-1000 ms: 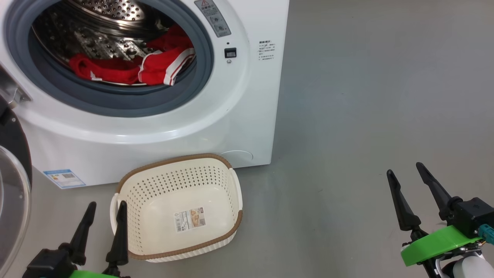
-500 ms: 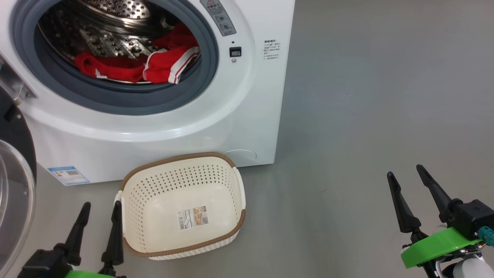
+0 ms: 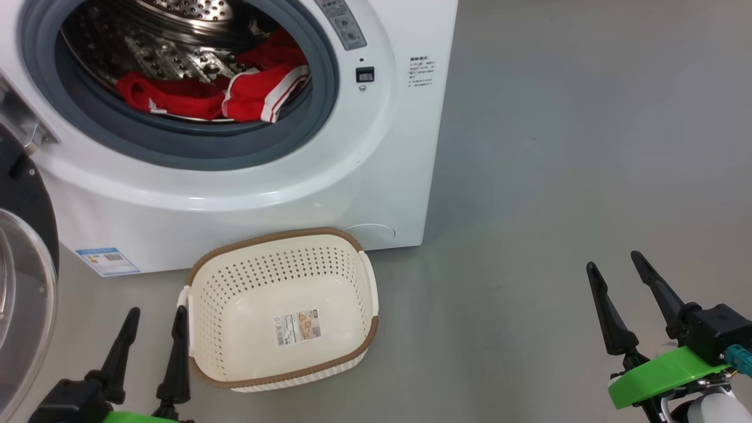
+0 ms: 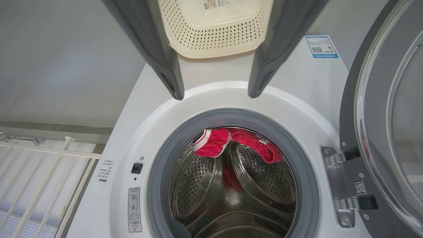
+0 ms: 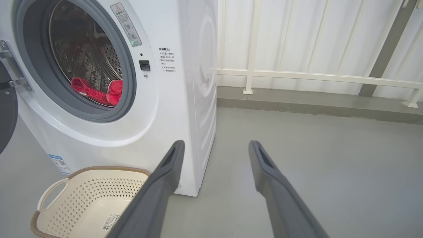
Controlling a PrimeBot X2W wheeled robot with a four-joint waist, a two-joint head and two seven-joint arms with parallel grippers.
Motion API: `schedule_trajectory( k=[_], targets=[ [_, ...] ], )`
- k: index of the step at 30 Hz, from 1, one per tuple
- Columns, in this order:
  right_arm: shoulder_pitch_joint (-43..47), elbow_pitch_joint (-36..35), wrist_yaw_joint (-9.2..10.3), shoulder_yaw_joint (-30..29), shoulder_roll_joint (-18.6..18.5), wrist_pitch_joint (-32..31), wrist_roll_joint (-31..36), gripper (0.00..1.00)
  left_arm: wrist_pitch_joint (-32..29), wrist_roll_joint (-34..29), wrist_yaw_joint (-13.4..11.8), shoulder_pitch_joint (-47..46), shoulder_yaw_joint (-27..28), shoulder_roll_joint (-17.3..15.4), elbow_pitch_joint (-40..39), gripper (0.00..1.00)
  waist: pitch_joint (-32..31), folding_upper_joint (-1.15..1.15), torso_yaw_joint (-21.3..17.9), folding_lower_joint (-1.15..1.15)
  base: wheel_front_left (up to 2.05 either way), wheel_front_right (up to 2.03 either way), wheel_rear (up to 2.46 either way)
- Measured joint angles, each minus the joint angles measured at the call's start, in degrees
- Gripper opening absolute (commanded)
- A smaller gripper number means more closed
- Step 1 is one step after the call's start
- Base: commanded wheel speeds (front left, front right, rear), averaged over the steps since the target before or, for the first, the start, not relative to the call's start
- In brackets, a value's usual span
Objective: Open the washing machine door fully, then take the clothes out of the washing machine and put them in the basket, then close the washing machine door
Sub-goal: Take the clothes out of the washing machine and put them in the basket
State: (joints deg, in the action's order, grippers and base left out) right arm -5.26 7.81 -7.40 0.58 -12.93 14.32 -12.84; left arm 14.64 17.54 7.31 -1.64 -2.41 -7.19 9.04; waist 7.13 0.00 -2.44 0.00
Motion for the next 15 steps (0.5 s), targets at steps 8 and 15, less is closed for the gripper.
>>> schedule_trajectory(
  k=[8,15],
  targets=[
    [-0.01,-0.02,0.00,0.14,0.01,0.00,0.10,1.00,0.00,0.01,0.00,-0.10,-0.12,-0.04,0.04,1.00,0.40,0.00,0.23,0.00,0.93,-1.38,0.45],
    [-0.13,-0.02,0.00,0.33,0.08,0.00,0.11,1.00,-0.01,0.25,0.00,-0.29,-1.05,-0.41,-0.34,1.00,0.65,0.00,0.39,0.00,0.98,-1.13,0.15]
  ],
)
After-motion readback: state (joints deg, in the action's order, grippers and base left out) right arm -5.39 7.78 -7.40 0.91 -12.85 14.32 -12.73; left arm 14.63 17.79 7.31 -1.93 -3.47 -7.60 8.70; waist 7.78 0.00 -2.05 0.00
